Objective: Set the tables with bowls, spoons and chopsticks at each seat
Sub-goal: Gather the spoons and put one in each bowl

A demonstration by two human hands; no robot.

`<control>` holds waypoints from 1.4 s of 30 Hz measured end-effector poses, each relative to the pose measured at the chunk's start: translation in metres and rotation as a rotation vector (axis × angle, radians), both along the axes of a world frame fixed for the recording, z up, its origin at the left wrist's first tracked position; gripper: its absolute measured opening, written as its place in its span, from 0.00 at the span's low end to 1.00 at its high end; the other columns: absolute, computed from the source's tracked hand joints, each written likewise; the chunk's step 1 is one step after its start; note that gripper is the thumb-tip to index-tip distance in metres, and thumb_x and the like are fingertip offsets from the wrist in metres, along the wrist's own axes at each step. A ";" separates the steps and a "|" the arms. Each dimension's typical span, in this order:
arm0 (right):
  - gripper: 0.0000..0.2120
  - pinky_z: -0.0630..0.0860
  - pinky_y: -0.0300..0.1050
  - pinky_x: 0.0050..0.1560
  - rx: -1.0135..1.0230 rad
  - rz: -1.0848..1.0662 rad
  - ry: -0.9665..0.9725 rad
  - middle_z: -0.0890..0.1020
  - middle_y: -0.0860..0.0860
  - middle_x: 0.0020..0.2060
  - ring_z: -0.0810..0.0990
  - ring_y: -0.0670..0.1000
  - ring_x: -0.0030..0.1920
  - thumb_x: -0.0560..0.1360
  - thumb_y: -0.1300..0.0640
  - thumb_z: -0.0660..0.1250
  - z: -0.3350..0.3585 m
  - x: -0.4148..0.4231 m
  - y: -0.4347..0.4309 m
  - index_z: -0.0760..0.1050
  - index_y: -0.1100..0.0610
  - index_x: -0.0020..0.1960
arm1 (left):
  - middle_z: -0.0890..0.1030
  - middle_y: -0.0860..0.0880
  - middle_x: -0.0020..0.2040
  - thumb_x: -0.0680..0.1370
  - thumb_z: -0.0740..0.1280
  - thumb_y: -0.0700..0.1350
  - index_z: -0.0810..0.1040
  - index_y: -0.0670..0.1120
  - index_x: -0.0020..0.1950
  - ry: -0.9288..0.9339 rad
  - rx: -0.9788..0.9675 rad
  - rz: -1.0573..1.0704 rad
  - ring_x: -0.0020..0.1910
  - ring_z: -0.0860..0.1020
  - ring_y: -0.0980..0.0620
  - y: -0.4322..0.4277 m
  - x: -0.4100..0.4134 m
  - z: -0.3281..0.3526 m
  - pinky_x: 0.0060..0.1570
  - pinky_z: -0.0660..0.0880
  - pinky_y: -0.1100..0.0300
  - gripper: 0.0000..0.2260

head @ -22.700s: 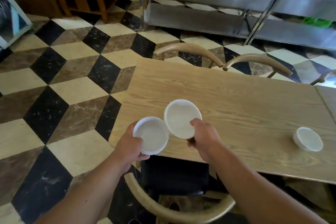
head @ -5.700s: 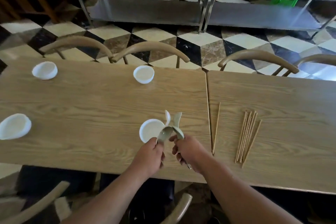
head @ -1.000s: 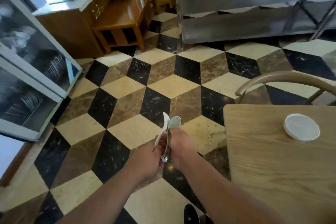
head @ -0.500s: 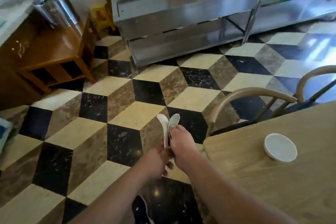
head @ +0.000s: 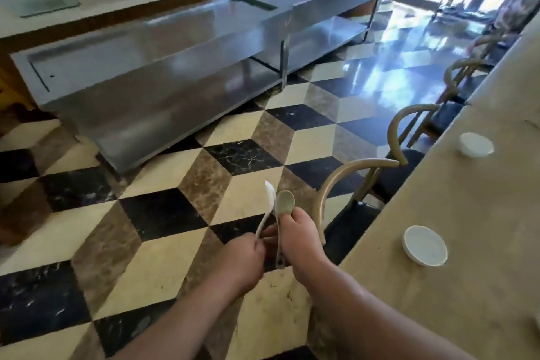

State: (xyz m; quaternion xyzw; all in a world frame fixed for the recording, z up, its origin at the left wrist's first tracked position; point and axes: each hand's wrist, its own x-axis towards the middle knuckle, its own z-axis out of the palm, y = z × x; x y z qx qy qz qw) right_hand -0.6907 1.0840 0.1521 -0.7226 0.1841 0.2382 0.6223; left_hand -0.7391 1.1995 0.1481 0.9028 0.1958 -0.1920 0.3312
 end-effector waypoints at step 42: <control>0.11 0.78 0.50 0.34 -0.081 -1.111 0.131 0.81 0.55 0.37 0.79 0.55 0.37 0.83 0.52 0.59 -0.023 0.355 -0.073 0.79 0.51 0.49 | 0.84 0.45 0.51 0.88 0.59 0.51 0.81 0.43 0.61 0.147 -0.244 -1.400 0.50 0.83 0.45 -0.118 0.540 -0.018 0.54 0.81 0.48 0.15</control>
